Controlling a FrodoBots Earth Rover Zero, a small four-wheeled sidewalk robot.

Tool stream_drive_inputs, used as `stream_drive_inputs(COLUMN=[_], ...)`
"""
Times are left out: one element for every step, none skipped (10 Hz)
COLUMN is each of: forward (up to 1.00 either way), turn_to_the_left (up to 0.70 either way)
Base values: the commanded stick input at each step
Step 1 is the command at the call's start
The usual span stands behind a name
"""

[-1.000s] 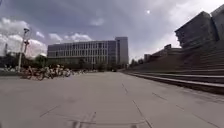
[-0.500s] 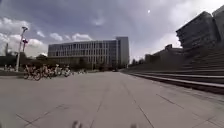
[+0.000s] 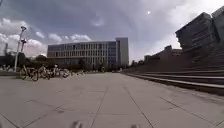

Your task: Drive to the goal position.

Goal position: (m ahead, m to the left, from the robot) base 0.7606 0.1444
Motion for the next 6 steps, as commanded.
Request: stream_drive_inputs(forward=[0.0,0.0,0.0,0.1,0.44,0.7], turn_to_the_left=[0.0,0.0,0.0,-0.05,-0.22,-0.35])
